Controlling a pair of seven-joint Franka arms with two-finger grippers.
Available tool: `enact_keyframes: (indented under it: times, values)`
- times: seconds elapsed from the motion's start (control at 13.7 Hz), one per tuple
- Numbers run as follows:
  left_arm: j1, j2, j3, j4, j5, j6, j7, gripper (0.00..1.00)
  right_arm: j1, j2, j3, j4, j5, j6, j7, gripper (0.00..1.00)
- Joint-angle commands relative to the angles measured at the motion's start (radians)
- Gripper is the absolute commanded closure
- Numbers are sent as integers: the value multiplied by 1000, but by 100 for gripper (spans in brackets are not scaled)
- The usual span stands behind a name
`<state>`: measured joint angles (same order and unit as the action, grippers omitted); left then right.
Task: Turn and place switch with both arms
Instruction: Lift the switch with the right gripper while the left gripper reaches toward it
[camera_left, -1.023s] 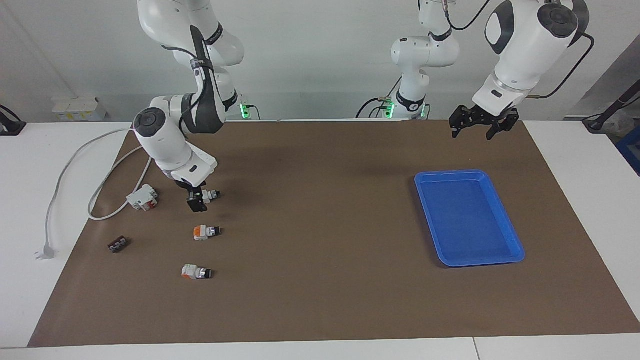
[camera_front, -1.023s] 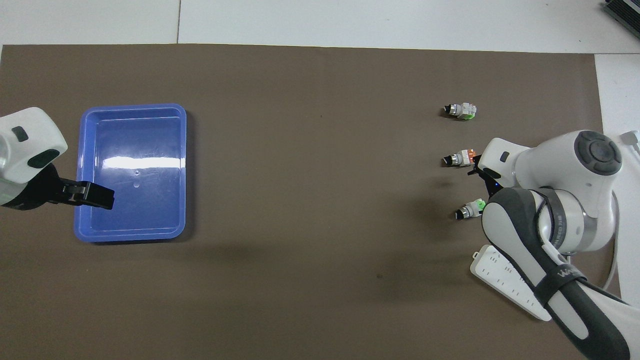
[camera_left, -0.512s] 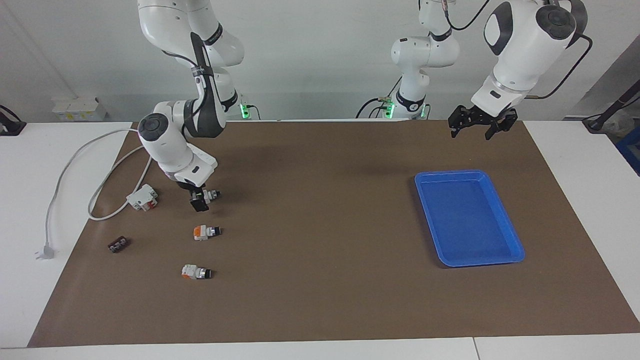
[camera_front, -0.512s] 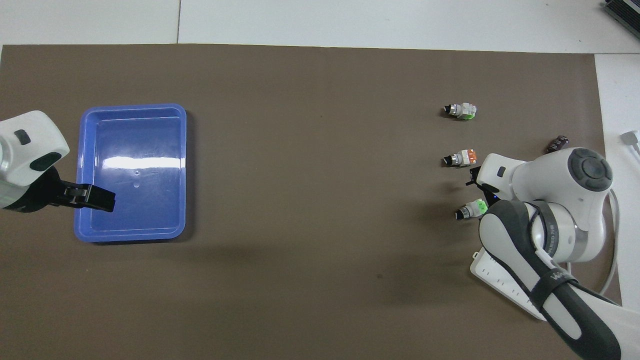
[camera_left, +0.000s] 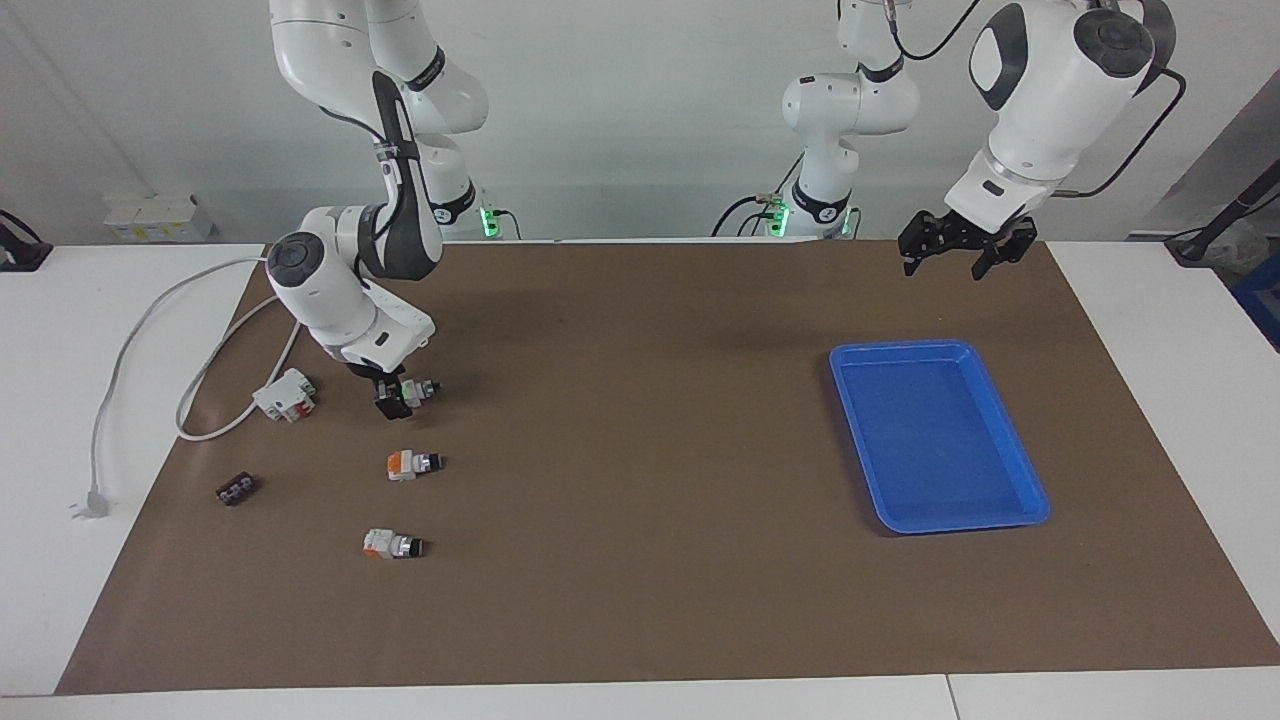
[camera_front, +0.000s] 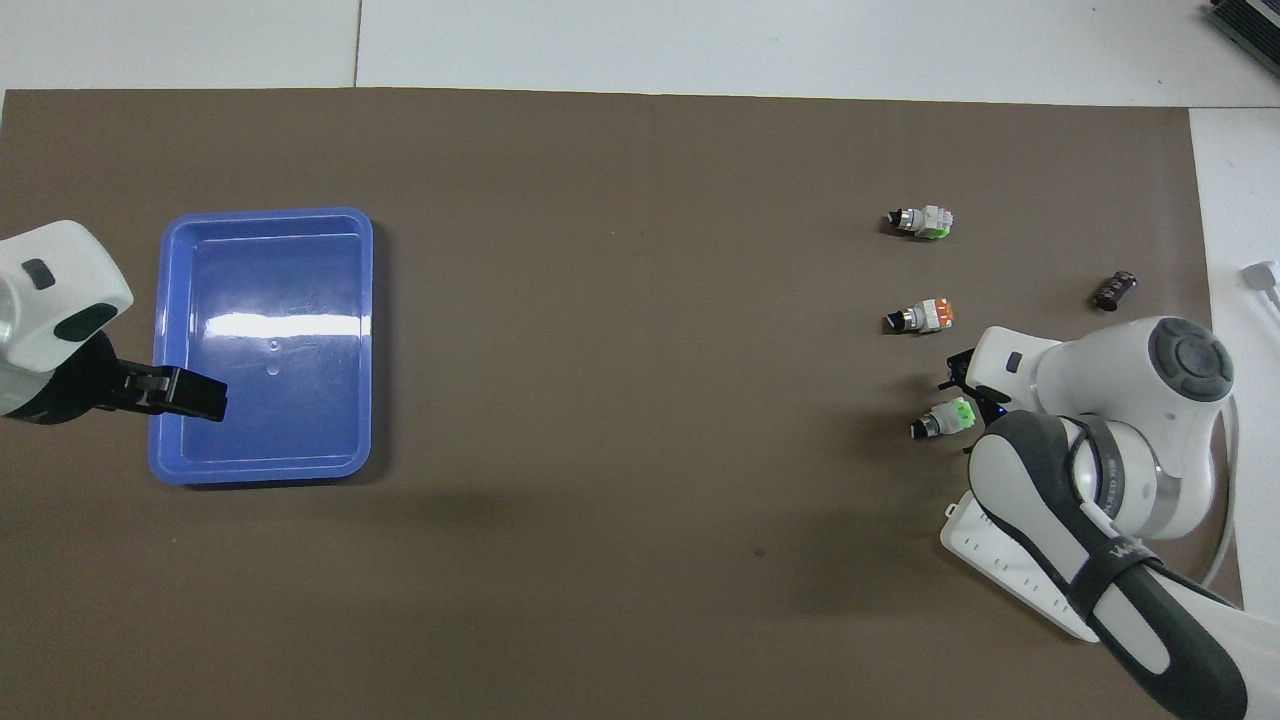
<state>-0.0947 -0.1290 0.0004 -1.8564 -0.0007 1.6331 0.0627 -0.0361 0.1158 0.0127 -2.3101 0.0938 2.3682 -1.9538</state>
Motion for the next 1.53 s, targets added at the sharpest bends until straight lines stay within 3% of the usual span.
enact_keyframes:
  times: [0.0,0.07,0.22,0.37,0.58,0.73,0.95,1.46]
  values:
    - [7,-35,-2,-44,5,33,-7,0,-18,-1,6,-26,66,36,-69,27]
    - [7,-35,-2,-46,5,31,-7,0,-19,1,6,-26,78,36,-80,33]
    - [6,-38,-2,-49,5,27,-7,0,-22,4,6,-28,113,36,-115,53]
    - [1,-44,-4,-62,4,30,-3,0,-31,4,6,-26,123,36,-126,98]
    - [-7,-57,-4,-86,-25,63,0,2,-45,1,7,-19,191,19,-135,100]
    - [9,-57,1,-96,-163,97,-3,8,-28,-21,7,-12,277,9,-137,100]
    - [-11,-58,-5,-144,-273,186,0,10,4,-51,7,-11,415,-26,-129,100]
    - [-192,-47,-4,-237,-592,439,69,17,152,-123,7,26,632,-84,-84,100]
